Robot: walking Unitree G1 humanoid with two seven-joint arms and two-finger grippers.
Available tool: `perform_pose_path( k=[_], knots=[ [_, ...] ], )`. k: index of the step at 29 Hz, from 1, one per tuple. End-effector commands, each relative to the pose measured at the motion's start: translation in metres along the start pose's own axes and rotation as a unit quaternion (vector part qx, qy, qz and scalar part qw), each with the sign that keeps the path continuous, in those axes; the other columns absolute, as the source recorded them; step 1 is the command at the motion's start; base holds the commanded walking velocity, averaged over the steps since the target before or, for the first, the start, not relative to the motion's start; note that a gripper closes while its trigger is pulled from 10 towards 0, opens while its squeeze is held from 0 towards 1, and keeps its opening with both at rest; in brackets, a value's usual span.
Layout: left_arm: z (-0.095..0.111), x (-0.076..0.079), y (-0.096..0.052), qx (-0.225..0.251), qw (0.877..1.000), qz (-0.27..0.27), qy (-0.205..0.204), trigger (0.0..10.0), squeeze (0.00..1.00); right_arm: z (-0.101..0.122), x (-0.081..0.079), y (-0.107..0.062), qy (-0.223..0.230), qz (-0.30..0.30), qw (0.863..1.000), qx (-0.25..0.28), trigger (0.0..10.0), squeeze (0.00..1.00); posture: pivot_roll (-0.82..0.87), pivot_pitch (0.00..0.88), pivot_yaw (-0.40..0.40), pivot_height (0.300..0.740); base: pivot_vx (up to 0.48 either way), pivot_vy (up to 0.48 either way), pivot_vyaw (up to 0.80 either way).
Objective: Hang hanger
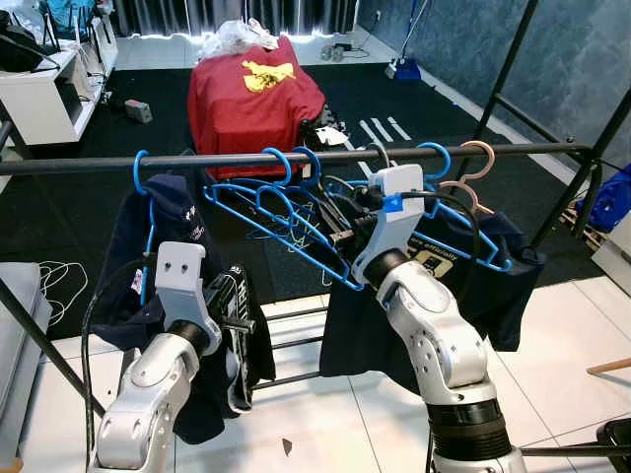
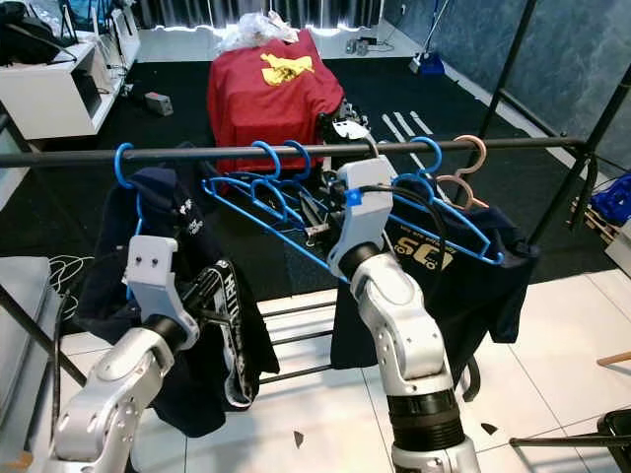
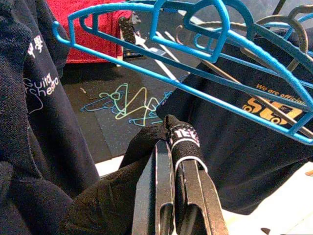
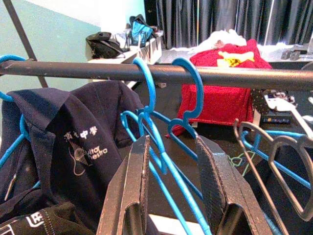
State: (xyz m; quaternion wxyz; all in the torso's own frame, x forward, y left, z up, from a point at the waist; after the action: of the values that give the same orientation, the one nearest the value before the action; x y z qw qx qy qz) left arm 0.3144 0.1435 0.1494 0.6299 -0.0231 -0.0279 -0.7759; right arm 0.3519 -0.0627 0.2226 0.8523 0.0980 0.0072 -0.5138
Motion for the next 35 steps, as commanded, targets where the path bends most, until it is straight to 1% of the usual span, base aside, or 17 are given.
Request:
perform_pose_path(
  k=[1, 3, 4, 6, 7, 8, 9, 10, 11, 13, 15, 17, 18, 19, 20, 25, 35],
  knots=[
    [-0.001, -0.002, -0.001, 0.002, 1.000, 0.005, -0.007, 10.0, 0.00, -0.004, -0.005, 0.003, 0.013, 0.015, 1.000, -0.010, 10.0, 0.00, 0.08, 0.043, -0.050, 0.740, 0.000, 0.000, 0.00],
    [-0.001, -0.002, 0.000, 0.001, 1.000, 0.007, -0.006, 10.0, 0.00, 0.001, -0.009, 0.008, 0.013, 0.028, 0.999, -0.012, 10.0, 0.00, 0.07, 0.040, -0.046, 0.740, 0.000, 0.000, 0.00],
    [-0.001, -0.004, 0.004, 0.000, 1.000, 0.007, -0.004, 10.0, 0.00, 0.010, -0.014, 0.018, -0.009, 0.048, 0.999, -0.016, 10.0, 0.00, 0.07, 0.040, -0.040, 0.740, 0.000, 0.000, 0.00],
    [-0.001, -0.004, 0.004, 0.000, 1.000, 0.007, -0.004, 10.0, 0.00, 0.010, -0.014, 0.018, -0.009, 0.048, 0.999, -0.016, 10.0, 0.00, 0.07, 0.040, -0.040, 0.740, 0.000, 0.000, 0.00],
    [0.002, -0.005, 0.010, 0.002, 1.000, 0.005, 0.001, 10.0, 0.00, 0.025, -0.023, 0.030, -0.032, 0.076, 0.996, -0.015, 10.0, 0.00, 0.07, 0.040, -0.029, 0.740, 0.000, 0.000, 0.00],
    [0.002, -0.005, 0.010, 0.002, 1.000, 0.005, 0.001, 10.0, 0.00, 0.025, -0.023, 0.030, -0.032, 0.076, 0.996, -0.015, 10.0, 0.00, 0.07, 0.040, -0.029, 0.740, 0.000, 0.000, 0.00],
    [0.007, -0.005, 0.015, 0.006, 1.000, 0.003, 0.004, 10.0, 0.00, 0.045, -0.032, 0.041, -0.050, 0.101, 0.994, -0.005, 10.0, 0.00, 0.06, 0.067, -0.030, 0.740, 0.000, 0.000, 0.00],
    [0.007, -0.005, 0.015, 0.006, 1.000, 0.003, 0.004, 10.0, 0.00, 0.045, -0.032, 0.041, -0.050, 0.101, 0.994, -0.005, 10.0, 0.00, 0.06, 0.067, -0.030, 0.740, 0.000, 0.000, 0.00],
    [0.012, -0.006, 0.019, 0.010, 1.000, 0.000, 0.007, 10.0, 0.00, 0.071, -0.047, 0.051, -0.067, 0.131, 0.989, 0.014, 10.0, 0.00, 0.05, 0.064, -0.037, 0.740, 0.000, 0.000, 0.00],
    [0.012, -0.006, 0.019, 0.010, 1.000, 0.000, 0.007, 10.0, 0.00, 0.071, -0.047, 0.051, -0.067, 0.131, 0.989, 0.014, 10.0, 0.00, 0.05, 0.064, -0.037, 0.740, 0.000, 0.000, 0.00],
    [0.014, -0.011, 0.021, 0.010, 1.000, 0.006, 0.013, 10.0, 0.00, 0.125, -0.084, 0.061, -0.093, 0.192, 0.975, 0.069, 10.0, 0.00, 0.05, 0.081, -0.035, 0.740, 0.000, 0.000, 0.00],
    [0.014, -0.011, 0.021, 0.010, 1.000, 0.006, 0.013, 10.0, 0.00, 0.125, -0.084, 0.061, -0.093, 0.192, 0.975, 0.069, 10.0, 0.00, 0.05, 0.081, -0.035, 0.740, 0.000, 0.000, 0.00],
    [0.014, -0.012, 0.020, 0.009, 1.000, 0.008, 0.014, 10.0, 0.00, 0.147, -0.099, 0.061, -0.102, 0.214, 0.967, 0.094, 10.0, 0.00, 0.05, 0.094, -0.038, 0.740, 0.000, 0.000, 0.00],
    [0.014, -0.012, 0.020, 0.009, 1.000, 0.008, 0.014, 10.0, 0.00, 0.147, -0.099, 0.061, -0.102, 0.214, 0.967, 0.094, 10.0, 0.00, 0.05, 0.094, -0.038, 0.740, 0.000, 0.000, 0.00],
    [0.014, -0.013, 0.019, 0.009, 1.000, 0.011, 0.014, 10.0, 0.00, 0.166, -0.112, 0.058, -0.103, 0.237, 0.959, 0.115, 10.0, 0.00, 0.05, 0.099, -0.039, 0.740, 0.000, 0.000, 0.00],
    [0.014, -0.015, 0.014, 0.007, 1.000, 0.015, 0.013, 10.0, 0.00, 0.197, -0.132, 0.050, -0.094, 0.270, 0.946, 0.152, 10.0, 0.00, 0.05, 0.131, -0.039, 0.740, 0.000, 0.000, 0.00],
    [0.011, -0.013, 0.011, 0.001, 1.000, 0.012, 0.009, 10.0, 0.00, 0.212, -0.134, 0.045, -0.075, 0.285, 0.943, 0.154, 10.0, 0.00, 0.05, 0.151, -0.032, 0.740, 0.000, 0.000, 0.00]
  ],
)
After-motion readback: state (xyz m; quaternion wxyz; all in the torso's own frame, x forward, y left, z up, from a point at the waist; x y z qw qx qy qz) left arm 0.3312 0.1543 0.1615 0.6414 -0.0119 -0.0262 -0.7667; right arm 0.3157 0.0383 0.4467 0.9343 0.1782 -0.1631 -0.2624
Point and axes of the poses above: a point about 5 cm out from each wrist's last joint towards the gripper, its own y axis pointing out of the wrist towards the gripper, its own z axis along the axis of the wrist's last joint, x = y × z, the point moved 4 cm from there along y, pointing out of the wrist towards the gripper, and after that the axes turned 2 degrees about y, right-handed, at the moved point
